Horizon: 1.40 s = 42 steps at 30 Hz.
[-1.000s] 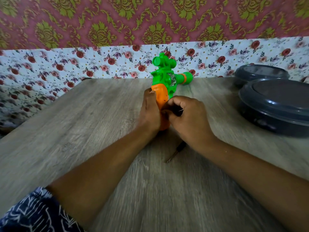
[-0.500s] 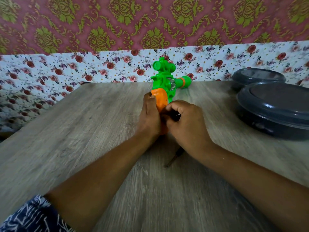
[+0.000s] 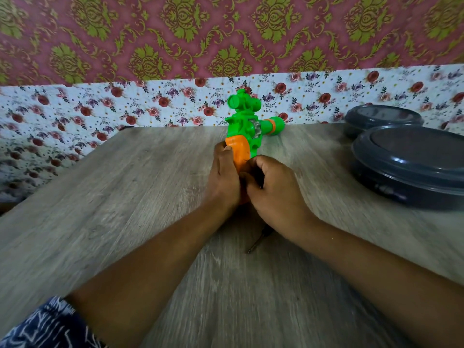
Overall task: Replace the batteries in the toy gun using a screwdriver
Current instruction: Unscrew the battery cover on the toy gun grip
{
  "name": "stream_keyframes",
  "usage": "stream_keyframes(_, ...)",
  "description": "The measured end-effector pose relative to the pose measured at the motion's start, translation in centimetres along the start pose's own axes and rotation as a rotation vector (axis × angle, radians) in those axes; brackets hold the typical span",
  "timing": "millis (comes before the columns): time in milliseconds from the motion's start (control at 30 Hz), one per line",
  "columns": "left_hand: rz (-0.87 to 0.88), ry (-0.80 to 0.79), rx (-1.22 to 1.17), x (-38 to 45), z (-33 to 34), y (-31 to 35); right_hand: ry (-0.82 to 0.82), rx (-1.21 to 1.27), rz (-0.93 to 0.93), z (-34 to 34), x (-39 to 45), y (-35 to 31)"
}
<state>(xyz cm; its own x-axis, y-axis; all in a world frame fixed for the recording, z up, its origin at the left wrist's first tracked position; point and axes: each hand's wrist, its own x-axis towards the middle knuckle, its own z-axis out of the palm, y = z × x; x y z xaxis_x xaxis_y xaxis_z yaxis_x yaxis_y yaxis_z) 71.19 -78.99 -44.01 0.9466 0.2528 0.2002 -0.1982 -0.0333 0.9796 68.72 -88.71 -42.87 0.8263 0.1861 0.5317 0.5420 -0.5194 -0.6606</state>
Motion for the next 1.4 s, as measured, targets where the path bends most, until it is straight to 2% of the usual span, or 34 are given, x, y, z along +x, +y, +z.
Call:
stream_keyframes(167, 0.004, -0.014, 0.008, 0.5, 0.0, -0.5, -0.038, -0.038, 0.022, -1.8, 0.7, 0.1)
stream_keyframes(300, -0.129, -0.065, -0.112, 0.8, 0.2, -0.7, -0.339, -0.225, 0.212, -5.8, 1.5, 1.0)
stream_keyframes(433, -0.112, -0.086, -0.120, 0.2, 0.1, 0.0, -0.527, -0.305, 0.388, -7.4, 1.7, 2.3)
stream_keyframes(533, -0.021, -0.100, -0.071, -0.4, 0.1, 0.6, -0.540, -0.327, 0.429, -7.3, 1.7, 2.8)
stream_keyframes(667, 0.094, -0.079, 0.135, -0.4, 0.1, 0.4, -0.523, -0.340, 0.414, -7.1, 1.9, 3.1)
stream_keyframes(767, 0.092, -0.050, 0.166, -0.4, 0.0, 0.5, -0.506, -0.253, 0.415, -7.6, 1.9, 3.4)
stream_keyframes(833, 0.070, -0.048, 0.128, -0.2, -0.2, 0.3, -0.425, -0.166, 0.380, -8.0, 1.9, 3.6)
stream_keyframes(900, 0.028, -0.035, 0.052, 0.2, -0.3, 0.0, -0.380, -0.104, 0.255, -8.4, 1.9, 3.2)
stream_keyframes(1000, -0.036, -0.018, -0.039, 0.3, -0.3, 0.0, -0.583, -0.086, 0.065, -8.4, 1.5, 1.3)
stream_keyframes(1067, -0.065, -0.013, -0.074, 0.2, -0.3, 0.2, -0.755, -0.159, -0.018, -7.7, 1.0, 0.0)
stream_keyframes(1133, -0.082, -0.021, -0.111, 0.2, -0.3, 0.3, -0.848, -0.287, -0.114, -6.7, 0.4, -0.7)
stream_keyframes(1233, -0.089, -0.036, -0.107, 0.2, -0.4, 0.2, -0.867, -0.452, -0.188, -6.3, 0.0, -1.1)
stream_keyframes(1400, -0.077, 0.032, 0.032, -0.2, -0.6, 0.5, -0.889, -0.606, -0.130, -7.5, 0.1, -1.3)
